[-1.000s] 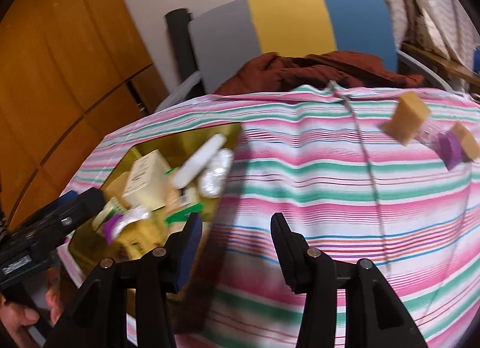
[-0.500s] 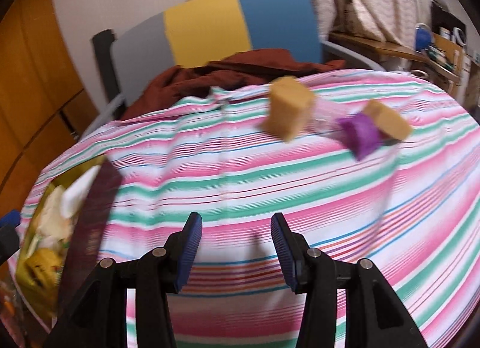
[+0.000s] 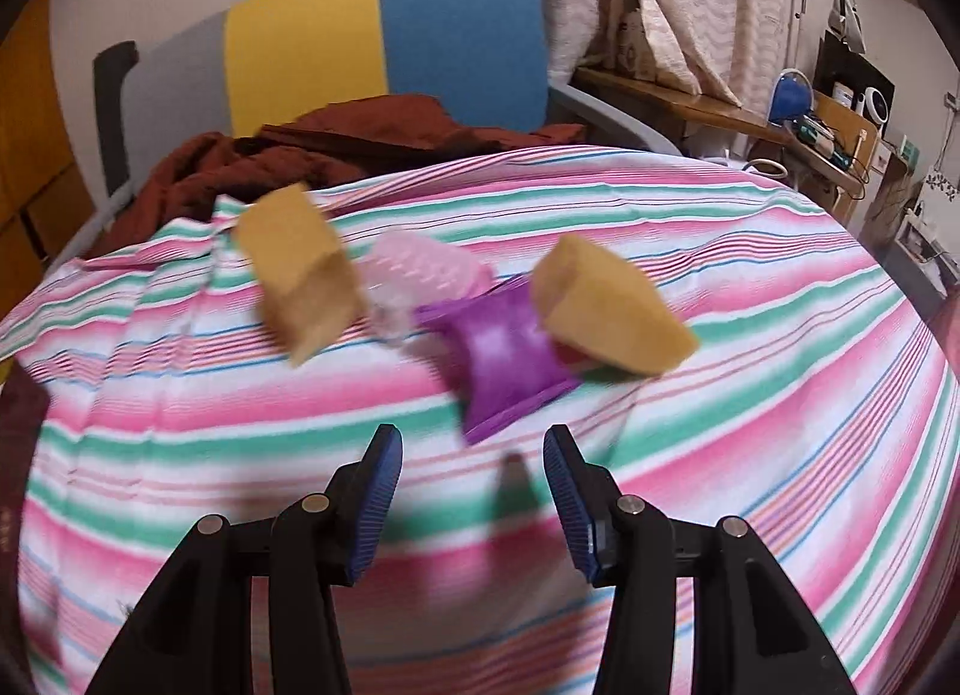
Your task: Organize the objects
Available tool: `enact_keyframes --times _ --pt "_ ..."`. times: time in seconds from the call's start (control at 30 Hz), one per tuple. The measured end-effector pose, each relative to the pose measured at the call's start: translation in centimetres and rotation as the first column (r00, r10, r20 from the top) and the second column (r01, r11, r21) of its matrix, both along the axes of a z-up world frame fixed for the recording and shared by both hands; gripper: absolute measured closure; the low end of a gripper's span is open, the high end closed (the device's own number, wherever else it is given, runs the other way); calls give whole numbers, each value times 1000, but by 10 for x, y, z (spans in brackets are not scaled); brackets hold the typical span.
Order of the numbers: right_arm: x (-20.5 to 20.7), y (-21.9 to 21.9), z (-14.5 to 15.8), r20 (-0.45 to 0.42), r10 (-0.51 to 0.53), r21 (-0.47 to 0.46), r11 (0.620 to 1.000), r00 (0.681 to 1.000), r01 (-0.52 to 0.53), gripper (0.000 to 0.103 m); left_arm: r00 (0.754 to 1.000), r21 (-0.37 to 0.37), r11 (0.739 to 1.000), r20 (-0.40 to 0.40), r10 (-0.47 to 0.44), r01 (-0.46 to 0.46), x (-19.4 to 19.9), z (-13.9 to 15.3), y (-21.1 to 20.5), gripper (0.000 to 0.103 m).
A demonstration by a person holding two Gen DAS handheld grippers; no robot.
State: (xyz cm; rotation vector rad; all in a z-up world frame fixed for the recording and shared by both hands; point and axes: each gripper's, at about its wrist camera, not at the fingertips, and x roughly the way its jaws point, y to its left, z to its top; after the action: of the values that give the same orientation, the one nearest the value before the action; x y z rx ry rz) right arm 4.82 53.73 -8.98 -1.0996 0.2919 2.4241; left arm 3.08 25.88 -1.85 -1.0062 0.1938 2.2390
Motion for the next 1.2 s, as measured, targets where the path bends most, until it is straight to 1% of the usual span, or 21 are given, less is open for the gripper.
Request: enact_keyframes --times 0.07,0.27,0.37,0.47,0.53,0.57,0.7,0.83,1.03,1.13,1.2 --pt "-8 10 -2 8 9 10 1000 1000 -9 53 1000 -8 1000 5 -2 2 -5 -2 8 0" --pt "-30 21 -12 50 51 34 998 997 -53 53 1000 -27 999 20 -23 24 -22 -10 35 0" --pt "-36 24 -13 34 58 27 998 998 -59 53 999 -42 998 27 -41 42 -31 -14 52 0" --pt "-36 23 -16 34 52 42 998 998 -53 55 998 -47 997 35 -55 57 -42 -18 70 0" --pt "-35 20 -14 26 58 53 997 998 -59 62 997 -54 996 43 -62 64 -50 -22 83 0" --pt "-34 19 -13 21 61 59 996 998 -62 63 997 -57 996 44 -64 67 -54 -22 88 0" --pt "-22 10 -11 8 51 36 998 999 -51 63 997 -46 997 47 -66 68 -67 -22 112 0" --pt "-14 5 -11 -11 25 36 999 1000 -24 63 997 -38 997 12 -70 71 -83 -15 144 0" --pt "-14 5 -15 -16 3 53 999 1000 -2 63 998 -68 996 -41 -54 51 -114 -8 196 0" --pt "-14 5 -16 -15 -1 63 998 1000 2 63 999 -109 993 -31 -38 35 -130 -19 210 0" --pt "-14 3 -16 -14 -1 72 997 1000 2 63 1000 -146 989 -16 -21 19 -137 -30 210 0"
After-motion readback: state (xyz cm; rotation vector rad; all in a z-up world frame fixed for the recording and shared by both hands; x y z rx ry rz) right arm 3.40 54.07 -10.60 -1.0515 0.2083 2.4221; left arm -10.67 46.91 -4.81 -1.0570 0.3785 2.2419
